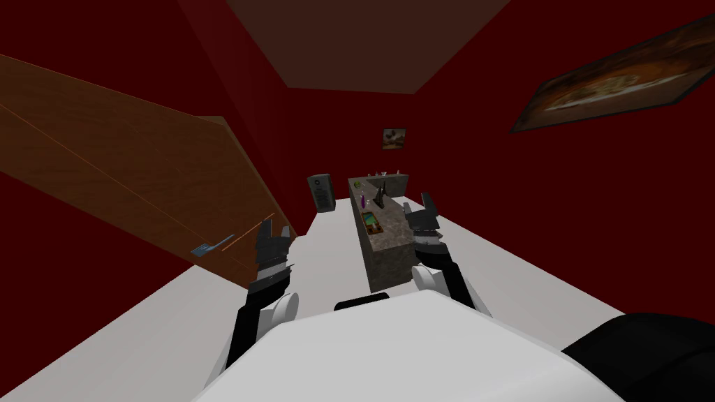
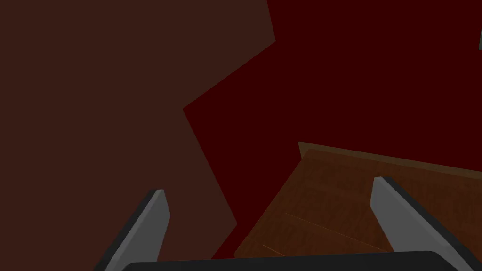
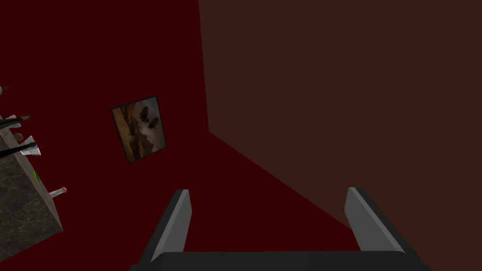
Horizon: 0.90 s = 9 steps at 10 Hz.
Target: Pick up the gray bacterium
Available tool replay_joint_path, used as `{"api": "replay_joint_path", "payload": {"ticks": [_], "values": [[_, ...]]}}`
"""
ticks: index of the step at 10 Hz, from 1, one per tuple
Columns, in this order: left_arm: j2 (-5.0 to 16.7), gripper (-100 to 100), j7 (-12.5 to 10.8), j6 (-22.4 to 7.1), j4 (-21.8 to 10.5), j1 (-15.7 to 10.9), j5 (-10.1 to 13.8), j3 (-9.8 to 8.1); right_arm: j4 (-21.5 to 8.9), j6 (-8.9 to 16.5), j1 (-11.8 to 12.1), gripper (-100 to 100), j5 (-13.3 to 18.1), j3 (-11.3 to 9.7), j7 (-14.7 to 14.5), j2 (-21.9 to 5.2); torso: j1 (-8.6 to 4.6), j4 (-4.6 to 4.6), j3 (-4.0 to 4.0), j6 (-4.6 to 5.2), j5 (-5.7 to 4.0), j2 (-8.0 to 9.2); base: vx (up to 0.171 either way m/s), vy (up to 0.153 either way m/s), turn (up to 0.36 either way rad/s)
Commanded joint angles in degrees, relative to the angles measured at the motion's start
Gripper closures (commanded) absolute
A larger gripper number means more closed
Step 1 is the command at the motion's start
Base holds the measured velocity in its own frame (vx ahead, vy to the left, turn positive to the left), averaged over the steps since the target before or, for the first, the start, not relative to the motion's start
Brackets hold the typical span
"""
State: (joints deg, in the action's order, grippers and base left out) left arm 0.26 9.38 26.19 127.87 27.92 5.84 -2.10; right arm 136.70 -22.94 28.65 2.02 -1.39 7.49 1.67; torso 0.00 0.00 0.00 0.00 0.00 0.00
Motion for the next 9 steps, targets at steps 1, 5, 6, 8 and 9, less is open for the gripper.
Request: {"api": "replay_joint_path", "payload": {"ticks": [1,5,6,8,9], "values": [[0.0,0,0.0,0.0,0.0,0.0,0.0,0.0,-0.7,0.6,-0.8,-100,-0.4,0.1,0.3,-2.1,0.0,0.0,0.0,0.0,0.0,0.0,0.003,0.008,-0.006],[0.0,0,0.0,0.0,0.0,0.0,0.0,0.0,-5.1,4.2,-5.8,-100,-2.7,0.9,1.9,-7.4,0.1,-0.01,-0.03,-0.01,0.02,-0.06,0.008,0.029,-0.011],[0.0,0,0.0,0.0,0.0,0.0,0.0,0.0,-6.8,5.5,-7.5,-100,-3.5,1.1,2.5,-8.3,0.12,-0.02,-0.05,0.0,0.03,-0.09,0.016,0.047,-0.015],[0.0,0,0.0,0.0,0.0,0.0,0.0,0.0,-10.0,8.6,-11.0,-100,-5.6,1.8,4.0,-9.6,0.18,-0.02,-0.06,0.0,0.04,-0.09,0.01,0.053,-0.018],[0.0,0,0.0,0.0,0.0,0.0,0.0,0.0,-10.6,8.6,-11.8,-100,-5.6,1.8,4.0,-9.6,0.19,-0.02,-0.05,-0.01,0.04,-0.08,0.001,0.038,-0.006]]}}
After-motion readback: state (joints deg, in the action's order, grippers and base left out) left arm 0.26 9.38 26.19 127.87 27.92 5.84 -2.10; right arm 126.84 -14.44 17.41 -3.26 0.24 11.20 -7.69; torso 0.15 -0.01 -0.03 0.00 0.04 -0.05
